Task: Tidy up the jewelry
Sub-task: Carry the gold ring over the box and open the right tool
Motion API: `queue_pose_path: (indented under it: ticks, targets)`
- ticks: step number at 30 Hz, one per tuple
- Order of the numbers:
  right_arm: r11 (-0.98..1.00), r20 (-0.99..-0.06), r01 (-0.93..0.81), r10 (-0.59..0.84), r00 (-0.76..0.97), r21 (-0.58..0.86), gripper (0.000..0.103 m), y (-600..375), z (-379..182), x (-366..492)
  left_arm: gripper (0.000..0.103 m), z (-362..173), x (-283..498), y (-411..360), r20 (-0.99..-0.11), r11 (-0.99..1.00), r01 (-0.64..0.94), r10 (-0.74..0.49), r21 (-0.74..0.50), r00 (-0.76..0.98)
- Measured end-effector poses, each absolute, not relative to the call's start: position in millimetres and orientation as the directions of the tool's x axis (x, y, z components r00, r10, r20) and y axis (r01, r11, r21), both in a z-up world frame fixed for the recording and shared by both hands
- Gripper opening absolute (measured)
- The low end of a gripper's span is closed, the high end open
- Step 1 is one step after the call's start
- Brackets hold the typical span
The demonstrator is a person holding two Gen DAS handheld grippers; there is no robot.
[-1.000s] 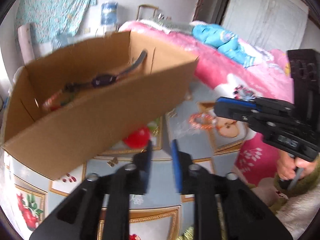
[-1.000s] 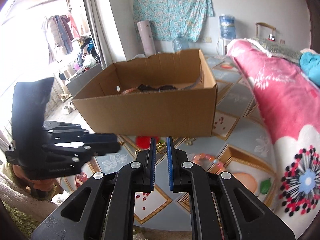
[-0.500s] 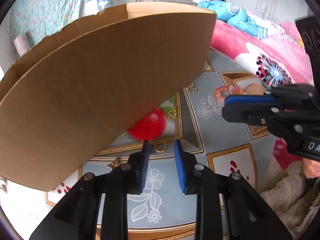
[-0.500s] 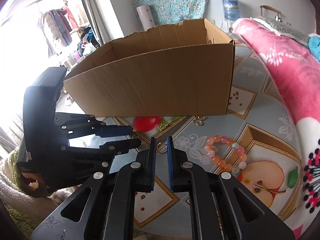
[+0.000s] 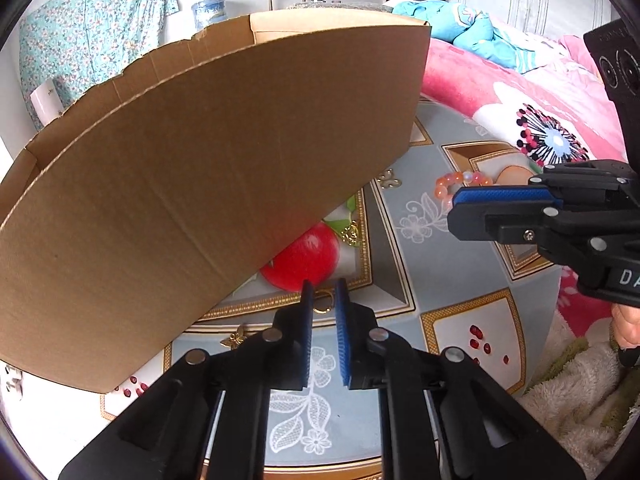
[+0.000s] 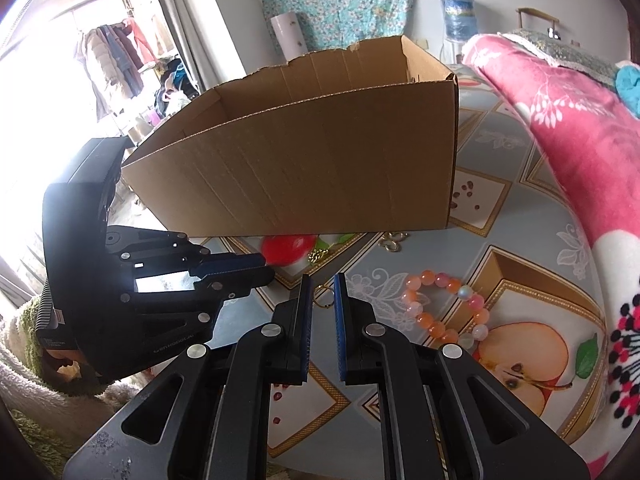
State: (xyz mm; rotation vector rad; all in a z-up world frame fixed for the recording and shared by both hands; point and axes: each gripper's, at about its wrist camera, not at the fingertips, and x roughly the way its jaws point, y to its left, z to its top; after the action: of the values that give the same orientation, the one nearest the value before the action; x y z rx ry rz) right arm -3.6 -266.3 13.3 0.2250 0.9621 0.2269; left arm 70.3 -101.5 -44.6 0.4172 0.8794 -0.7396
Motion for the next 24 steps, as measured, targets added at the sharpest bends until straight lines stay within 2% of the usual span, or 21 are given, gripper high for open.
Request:
queue_pose_path:
  ticks: [9, 15, 20, 24]
  targets:
    - [0.957, -0.776, -0.086, 0.277, 0.566, 0.278, 0.009, -265.8, 18.3, -2.2, 0.01, -35.2, 66.8, -95.0, -0.8, 0.678, 0.735, -0.43, 0.02, 0.419]
    - [0.96, -0.755, -0.091, 0.266, 0.599, 0.266, 0.008, -267.8, 35.1, -6.5, 0.01, -7.6, 55.0, -85.2, -0.762, 0.676, 0.737, -0.469, 0.015, 0.446]
    - [0.959, -0.702, -0.11, 0.268, 0.66, 0.263, 0.008, -273.8, 70.9, -8.8, 0.01, 32.8, 45.2, -72.8, -0.696, 0.675, 0.737, -0.535, -0.013, 0.478]
    - [0.946, -0.616, -0.172, 0.311, 0.724, 0.276, 0.008, -279.3, 111.2, 0.0, 0.01, 76.2, 47.3, -60.4, -0.615, 0.674, 0.736, -0.605, -0.058, 0.506]
